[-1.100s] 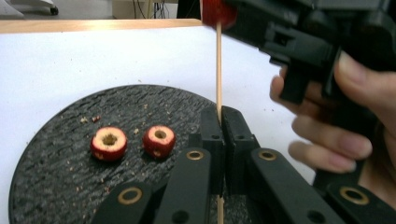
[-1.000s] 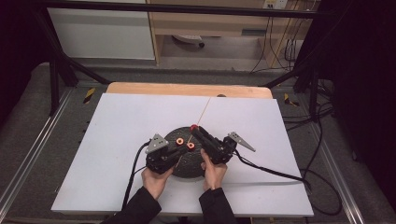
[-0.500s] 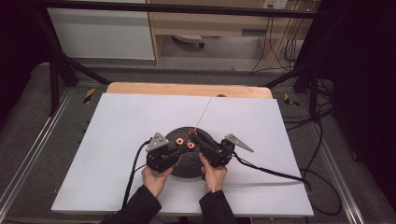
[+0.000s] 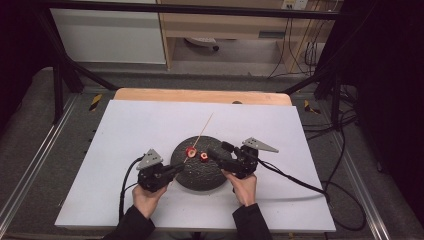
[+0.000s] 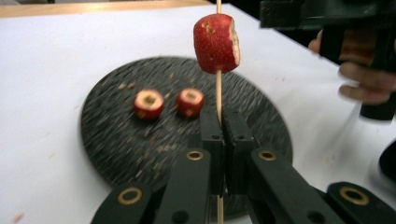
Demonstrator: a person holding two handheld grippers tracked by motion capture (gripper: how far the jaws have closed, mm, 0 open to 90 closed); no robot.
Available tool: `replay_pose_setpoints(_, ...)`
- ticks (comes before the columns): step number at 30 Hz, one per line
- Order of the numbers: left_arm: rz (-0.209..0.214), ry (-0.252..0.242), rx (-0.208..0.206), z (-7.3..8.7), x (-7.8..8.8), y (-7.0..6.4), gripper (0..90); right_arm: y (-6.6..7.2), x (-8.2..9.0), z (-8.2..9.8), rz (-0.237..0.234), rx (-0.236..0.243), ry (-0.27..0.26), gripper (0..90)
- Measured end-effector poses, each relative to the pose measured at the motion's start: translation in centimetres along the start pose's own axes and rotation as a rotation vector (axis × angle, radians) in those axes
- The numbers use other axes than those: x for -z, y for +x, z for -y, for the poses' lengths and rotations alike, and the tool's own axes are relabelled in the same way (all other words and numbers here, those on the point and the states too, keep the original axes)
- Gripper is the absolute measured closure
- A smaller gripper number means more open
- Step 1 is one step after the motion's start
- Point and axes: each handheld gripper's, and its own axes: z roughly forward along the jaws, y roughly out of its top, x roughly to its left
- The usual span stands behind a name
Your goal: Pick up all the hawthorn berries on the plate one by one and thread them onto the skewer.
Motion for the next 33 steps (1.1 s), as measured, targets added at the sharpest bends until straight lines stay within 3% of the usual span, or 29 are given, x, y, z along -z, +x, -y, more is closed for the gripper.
replay_pose_setpoints(5, -0.023, 0.029, 0.003, 1.5, 2.0, 1.5, 87.8, -0.6, 0.2, -0.3, 0.041, 0.081, 0.15, 8.7)
replay_pose_setpoints(11, -0.052, 0.065, -0.008, 3.1, 4.2, 2.8, 87.8, -1.2, 0.1, -0.4, 0.08, 0.167, 0.308, 7.0)
replay_pose_setpoints(13, -0.052, 0.074, -0.01, 3.6, 4.7, 3.1, 87.8, -1.2, -0.1, -0.5, 0.11, 0.21, 0.367, 6.5)
replay_pose_setpoints(17, -0.055, 0.095, -0.026, 4.1, 5.1, 3.4, 87.7, -0.9, -1.0, -1.1, 0.126, 0.27, 0.464, 6.6)
replay_pose_setpoints(24, -0.057, 0.103, -0.044, 4.6, 5.8, 3.5, 87.6, -0.1, -3.3, -2.1, 0.151, 0.332, 0.575, 6.7)
replay_pose_setpoints(33, -0.067, 0.116, -0.063, 5.0, 5.9, 3.6, 87.6, 0.3, -6.5, -2.7, 0.157, 0.36, 0.684, 10.0)
